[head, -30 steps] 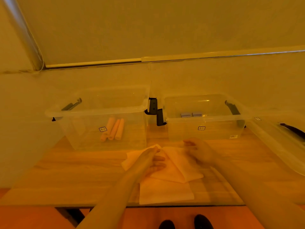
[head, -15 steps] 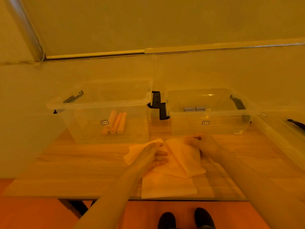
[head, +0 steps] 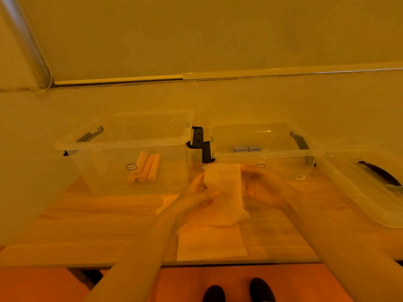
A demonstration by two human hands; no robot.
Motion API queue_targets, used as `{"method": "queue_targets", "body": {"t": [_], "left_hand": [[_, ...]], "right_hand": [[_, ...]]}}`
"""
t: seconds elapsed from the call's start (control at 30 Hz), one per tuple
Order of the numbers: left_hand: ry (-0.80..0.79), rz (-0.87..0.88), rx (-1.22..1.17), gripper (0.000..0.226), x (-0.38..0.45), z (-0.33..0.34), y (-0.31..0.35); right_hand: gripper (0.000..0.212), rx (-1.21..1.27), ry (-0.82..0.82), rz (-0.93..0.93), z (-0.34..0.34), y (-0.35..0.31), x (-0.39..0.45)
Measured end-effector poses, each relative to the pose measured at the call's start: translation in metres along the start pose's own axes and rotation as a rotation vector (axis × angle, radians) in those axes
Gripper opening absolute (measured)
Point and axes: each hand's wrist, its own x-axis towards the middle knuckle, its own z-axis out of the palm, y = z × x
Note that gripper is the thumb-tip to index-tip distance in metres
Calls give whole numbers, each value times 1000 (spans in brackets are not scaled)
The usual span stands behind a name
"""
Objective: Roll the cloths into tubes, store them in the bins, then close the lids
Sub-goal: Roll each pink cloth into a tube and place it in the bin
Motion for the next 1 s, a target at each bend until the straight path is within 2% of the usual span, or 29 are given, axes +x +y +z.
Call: {"method": "queue_targets", "body": {"t": [0.13, 0.27, 0.43, 0.6, 1.0], "left_hand": [[91, 66, 23, 40, -1, 4, -2], [196, 100, 18, 33, -7, -1, -5], [224, 140, 124, 32, -11, -5, -4], [215, 78, 61, 27, -17, -10, -7], [243, -5, 65, 22, -22, -23, -12]], "right_hand": [[18, -124, 52, 4, 1, 4, 0], [20, -284, 153, -6, -4, 10, -3], [17, -530, 291, -25, -6, 19, -3], [10, -579, 323, -80, -6, 24, -7], [15, -597, 324, -4, -13, 32, -2]]}}
